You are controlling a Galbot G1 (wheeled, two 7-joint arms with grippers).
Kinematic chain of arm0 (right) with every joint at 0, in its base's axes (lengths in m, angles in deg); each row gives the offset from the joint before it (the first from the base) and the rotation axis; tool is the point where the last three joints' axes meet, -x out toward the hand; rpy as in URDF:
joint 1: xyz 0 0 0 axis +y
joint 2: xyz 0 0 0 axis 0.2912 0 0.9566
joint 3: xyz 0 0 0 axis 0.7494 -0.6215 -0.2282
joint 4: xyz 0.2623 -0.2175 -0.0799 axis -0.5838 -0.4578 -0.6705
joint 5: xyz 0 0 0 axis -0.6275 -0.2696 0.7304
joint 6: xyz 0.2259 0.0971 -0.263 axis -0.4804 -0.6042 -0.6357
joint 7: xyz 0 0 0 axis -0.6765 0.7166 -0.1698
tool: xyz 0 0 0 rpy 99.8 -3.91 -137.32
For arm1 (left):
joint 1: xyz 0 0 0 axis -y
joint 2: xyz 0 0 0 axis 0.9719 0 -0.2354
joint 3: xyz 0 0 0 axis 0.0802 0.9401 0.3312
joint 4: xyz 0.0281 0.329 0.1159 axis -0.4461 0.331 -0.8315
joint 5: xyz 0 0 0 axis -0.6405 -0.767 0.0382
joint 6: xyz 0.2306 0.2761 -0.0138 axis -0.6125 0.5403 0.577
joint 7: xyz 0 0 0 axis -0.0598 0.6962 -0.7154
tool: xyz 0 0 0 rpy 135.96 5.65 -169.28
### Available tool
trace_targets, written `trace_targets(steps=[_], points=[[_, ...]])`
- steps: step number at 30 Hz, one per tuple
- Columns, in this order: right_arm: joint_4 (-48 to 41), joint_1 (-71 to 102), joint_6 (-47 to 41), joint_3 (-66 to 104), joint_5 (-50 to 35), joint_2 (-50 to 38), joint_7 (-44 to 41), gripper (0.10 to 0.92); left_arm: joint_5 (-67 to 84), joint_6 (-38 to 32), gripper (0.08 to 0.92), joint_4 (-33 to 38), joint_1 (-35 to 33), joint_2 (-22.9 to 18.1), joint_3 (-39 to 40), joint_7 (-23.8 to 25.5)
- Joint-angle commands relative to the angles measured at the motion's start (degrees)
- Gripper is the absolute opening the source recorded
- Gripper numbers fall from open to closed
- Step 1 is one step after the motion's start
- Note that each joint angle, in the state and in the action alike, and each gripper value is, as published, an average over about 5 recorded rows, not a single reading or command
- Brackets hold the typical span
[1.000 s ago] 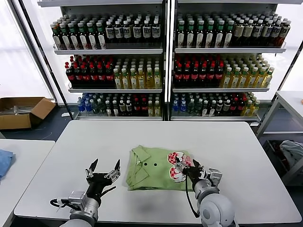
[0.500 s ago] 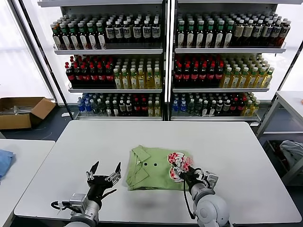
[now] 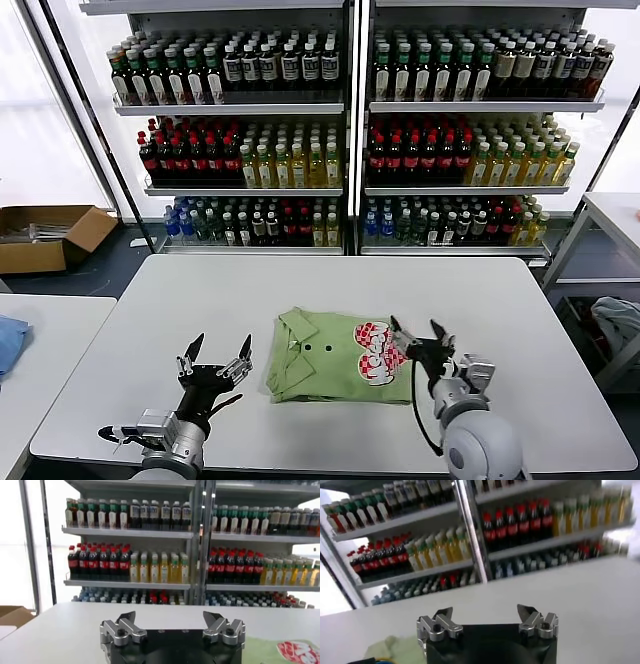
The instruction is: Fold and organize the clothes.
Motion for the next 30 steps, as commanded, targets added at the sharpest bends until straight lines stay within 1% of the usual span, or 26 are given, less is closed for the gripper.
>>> trace_targets(steps=[1, 5, 8, 17, 24, 30], points=[[7.59, 13.70, 4.45, 9.81, 23.07, -9.69, -2.30, 0.823, 0.10, -3.27, 0.823, 0.54, 0.25, -0.29, -0.25, 0.21], [6.03, 15.05, 4.74, 11.76, 19.05, -6.78, -0.12, 0.823, -1.47, -3.90, 0.823, 0.15, 0.72, -0.14, -0.90, 1.97], [5.87, 15.22, 4.91, 11.07, 18.45, -5.14, 0.38, 0.823, -3.13, -3.79, 0.823, -0.66, 0.87, 0.23, -1.01, 3.78], [6.11, 14.02, 4.75, 9.88, 18.42, -3.81, -0.14, 0.823, -3.21, -6.03, 0.823, -2.38, 1.23, 0.26, -1.07, 3.85], [6.74, 13.46, 4.44, 10.07, 18.06, -3.85, -0.76, 0.823, -5.68, -5.53, 0.823, -2.62, 1.56, 0.52, -2.47, 5.32], [6.73, 13.11, 4.27, 10.33, 17.89, -3.70, -1.13, 0.823, -5.81, -5.27, 0.823, -2.62, 1.67, 0.46, -2.48, 5.49]])
